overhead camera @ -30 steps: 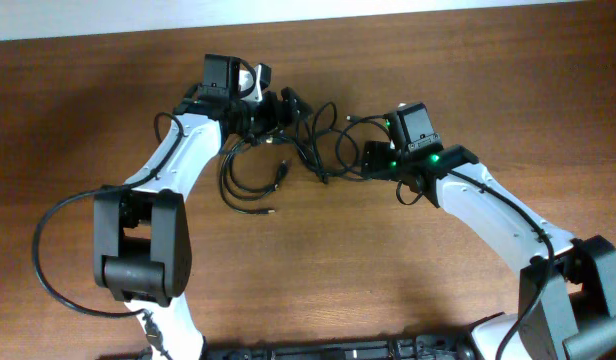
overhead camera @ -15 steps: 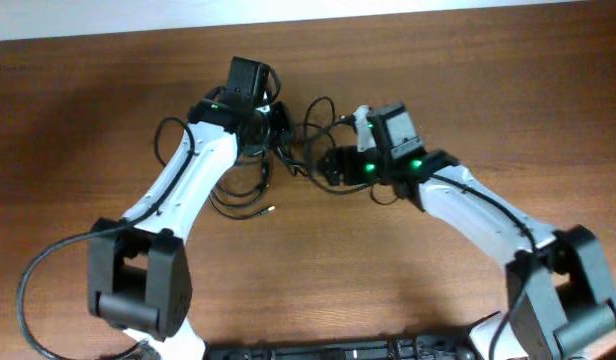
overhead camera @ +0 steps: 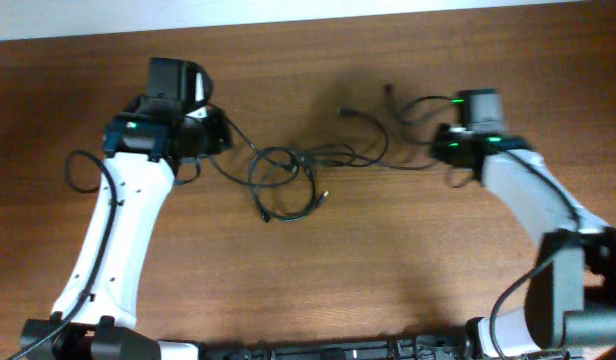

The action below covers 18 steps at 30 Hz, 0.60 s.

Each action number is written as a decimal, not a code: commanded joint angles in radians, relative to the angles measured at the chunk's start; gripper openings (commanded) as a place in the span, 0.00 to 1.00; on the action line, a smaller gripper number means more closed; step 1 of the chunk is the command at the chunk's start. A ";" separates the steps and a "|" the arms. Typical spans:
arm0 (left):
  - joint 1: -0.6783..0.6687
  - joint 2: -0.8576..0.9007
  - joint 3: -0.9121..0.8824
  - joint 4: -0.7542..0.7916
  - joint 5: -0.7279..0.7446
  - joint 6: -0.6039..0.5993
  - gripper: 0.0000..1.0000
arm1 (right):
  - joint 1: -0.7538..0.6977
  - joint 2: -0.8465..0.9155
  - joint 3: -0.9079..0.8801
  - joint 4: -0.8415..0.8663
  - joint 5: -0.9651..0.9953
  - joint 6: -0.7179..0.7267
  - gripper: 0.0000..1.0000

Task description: Untangle cables

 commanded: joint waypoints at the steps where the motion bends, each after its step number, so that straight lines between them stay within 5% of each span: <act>1: 0.119 -0.002 0.003 0.002 -0.201 -0.060 0.00 | -0.154 -0.064 0.003 -0.055 -0.050 0.001 0.04; 4: 0.214 -0.002 0.003 -0.002 -0.163 -0.314 0.00 | -0.089 -0.064 0.002 -0.011 -0.409 0.000 0.04; 8: 0.212 -0.002 0.003 -0.003 -0.023 -0.323 0.00 | 0.291 -0.031 0.002 0.151 -0.371 -0.113 0.11; 9: 0.212 -0.002 0.003 -0.003 0.031 -0.290 0.00 | 0.352 -0.011 0.002 0.154 -0.293 -0.113 0.40; 10: 0.212 -0.002 0.003 -0.006 0.058 -0.267 0.00 | 0.422 0.007 0.002 0.143 -0.249 -0.170 0.91; 11: 0.212 -0.002 0.003 -0.006 0.058 -0.267 0.00 | 0.434 0.002 0.003 0.120 -0.253 -0.230 0.98; 16: 0.212 -0.002 0.003 -0.011 0.005 -0.266 0.00 | 0.431 -0.163 0.003 -0.065 -0.657 -0.382 0.98; 18: 0.212 -0.002 0.002 -0.018 0.005 -0.266 0.00 | 0.431 -0.265 0.003 -0.150 -0.544 -0.380 0.98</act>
